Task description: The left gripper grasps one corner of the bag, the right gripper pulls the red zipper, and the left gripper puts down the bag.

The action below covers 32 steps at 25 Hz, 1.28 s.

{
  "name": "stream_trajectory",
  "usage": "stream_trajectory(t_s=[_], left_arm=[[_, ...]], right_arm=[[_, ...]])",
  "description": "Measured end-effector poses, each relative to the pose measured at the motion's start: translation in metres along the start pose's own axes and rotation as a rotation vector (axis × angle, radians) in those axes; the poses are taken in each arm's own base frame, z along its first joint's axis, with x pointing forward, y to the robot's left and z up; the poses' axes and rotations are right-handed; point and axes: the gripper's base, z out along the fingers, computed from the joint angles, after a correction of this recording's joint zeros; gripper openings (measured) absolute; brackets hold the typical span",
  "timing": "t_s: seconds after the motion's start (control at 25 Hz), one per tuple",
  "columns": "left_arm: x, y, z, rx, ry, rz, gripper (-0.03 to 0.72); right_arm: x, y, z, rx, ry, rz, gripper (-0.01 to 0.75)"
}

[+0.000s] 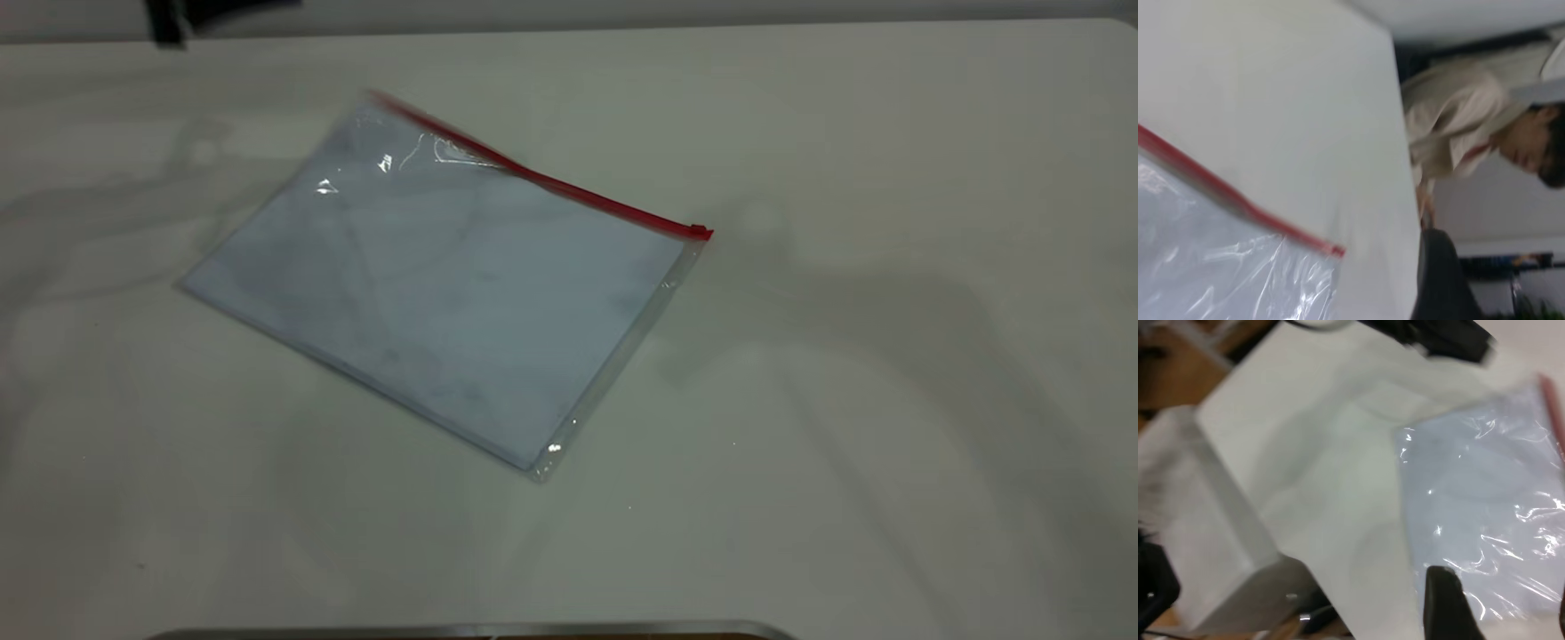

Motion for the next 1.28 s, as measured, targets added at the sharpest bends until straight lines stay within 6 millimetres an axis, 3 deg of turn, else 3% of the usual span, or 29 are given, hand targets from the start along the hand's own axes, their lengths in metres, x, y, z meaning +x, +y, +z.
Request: stream_trajectory(t_s=[0.12, 0.24, 0.32, 0.44, 0.72, 0.84, 0.96, 1.08, 1.24, 1.28], left_arm=[[-0.016, -0.034, -0.025, -0.002, -0.051, 0.062, 0.502], [-0.025, -0.074, -0.042, -0.017, -0.066, 0.130, 0.502], [-0.026, -0.102, -0.051, -0.037, -0.052, 0.188, 0.502], [-0.023, -0.151, -0.068, -0.116, -0.015, 0.315, 0.496], [0.007, -0.254, -0.113, -0.437, 0.045, 0.472, 0.433], [0.029, -0.297, -0.125, -0.559, 0.033, 0.520, 0.419], [0.064, -0.339, -0.133, -0.596, 0.007, 0.574, 0.415], [0.107, -0.365, -0.138, -0.586, 0.000, 0.615, 0.414], [0.171, -0.370, -0.150, -0.636, 0.014, 0.637, 0.414], [0.187, -0.360, -0.151, -0.664, 0.039, 0.619, 0.414]], right_arm=[[0.010, 0.054, -0.052, 0.097, -0.050, -0.025, 0.441], [0.039, 0.099, -0.101, 0.143, -0.115, -0.046, 0.441], [0.066, 0.114, -0.125, 0.180, -0.142, -0.025, 0.441], [0.122, 0.118, -0.148, 0.283, -0.145, 0.056, 0.441], [0.271, 0.105, -0.162, 0.518, -0.219, 0.158, 0.441], [0.316, 0.099, -0.158, 0.567, -0.254, 0.163, 0.441], [0.342, 0.092, -0.146, 0.584, -0.243, 0.148, 0.441], [0.353, 0.083, -0.131, 0.602, -0.224, 0.106, 0.441], [0.360, 0.073, -0.112, 0.608, -0.177, 0.076, 0.441], [0.361, 0.072, -0.111, 0.609, -0.168, 0.073, 0.441]])
